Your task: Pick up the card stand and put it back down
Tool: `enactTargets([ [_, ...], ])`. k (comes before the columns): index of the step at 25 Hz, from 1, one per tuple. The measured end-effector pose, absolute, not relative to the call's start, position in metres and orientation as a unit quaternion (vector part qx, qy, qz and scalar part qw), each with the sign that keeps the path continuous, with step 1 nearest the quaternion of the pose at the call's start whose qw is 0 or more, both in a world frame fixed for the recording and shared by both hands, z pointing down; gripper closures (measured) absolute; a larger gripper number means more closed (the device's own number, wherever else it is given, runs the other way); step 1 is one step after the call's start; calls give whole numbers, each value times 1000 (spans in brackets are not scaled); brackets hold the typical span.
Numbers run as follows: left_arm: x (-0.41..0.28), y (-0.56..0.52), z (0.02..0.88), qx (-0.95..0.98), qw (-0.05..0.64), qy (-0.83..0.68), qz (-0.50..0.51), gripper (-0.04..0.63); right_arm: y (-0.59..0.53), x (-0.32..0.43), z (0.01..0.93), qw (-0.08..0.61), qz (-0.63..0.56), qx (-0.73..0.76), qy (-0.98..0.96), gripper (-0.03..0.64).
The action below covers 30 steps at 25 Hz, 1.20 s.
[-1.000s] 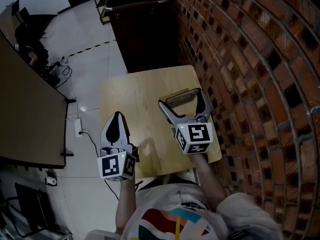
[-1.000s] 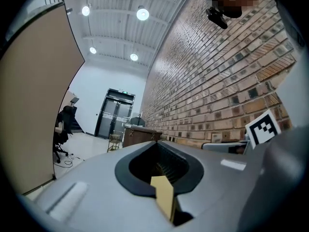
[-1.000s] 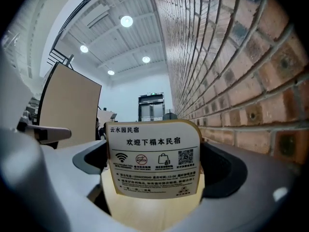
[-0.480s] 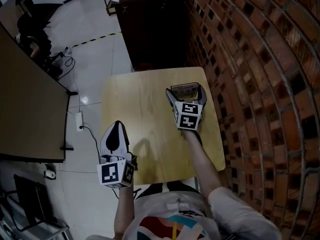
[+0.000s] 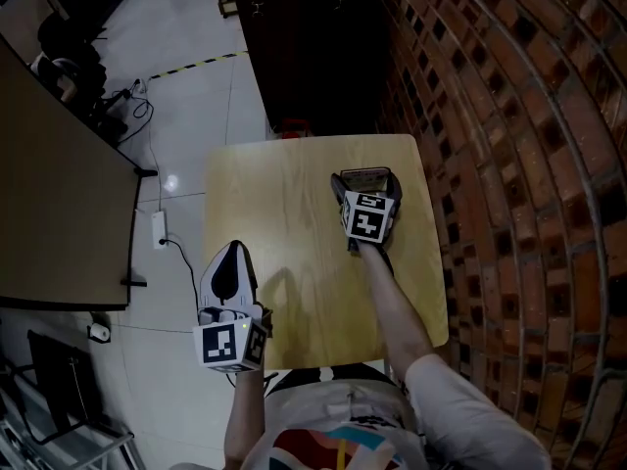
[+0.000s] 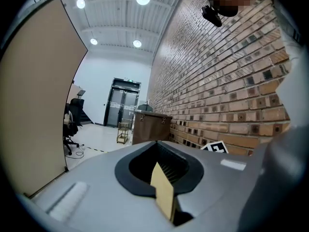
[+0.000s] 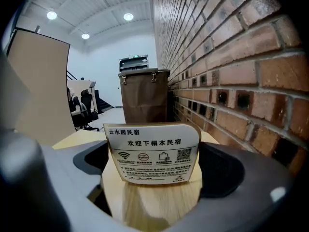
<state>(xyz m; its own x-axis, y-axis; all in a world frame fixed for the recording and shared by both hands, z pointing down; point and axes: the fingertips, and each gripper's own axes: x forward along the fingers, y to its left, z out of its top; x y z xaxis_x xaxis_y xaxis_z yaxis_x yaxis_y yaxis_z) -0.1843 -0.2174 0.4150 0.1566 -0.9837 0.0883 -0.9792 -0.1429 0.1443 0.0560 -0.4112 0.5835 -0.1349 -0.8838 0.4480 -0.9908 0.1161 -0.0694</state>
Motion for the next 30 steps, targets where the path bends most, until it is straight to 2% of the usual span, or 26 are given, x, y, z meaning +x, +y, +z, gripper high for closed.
enactTargets([
  [21, -199, -214, 421, 744, 92, -662, -10, 589, -422, 58, 594, 157, 188, 634, -733, 52],
  [29, -194, -206, 413, 747, 86, -659, -19, 589, -418, 53, 567, 119, 183, 620, -754, 52],
  [30, -194, -206, 410, 748, 84, -658, -22, 589, -416, 52, 559, 112, 181, 618, -757, 67],
])
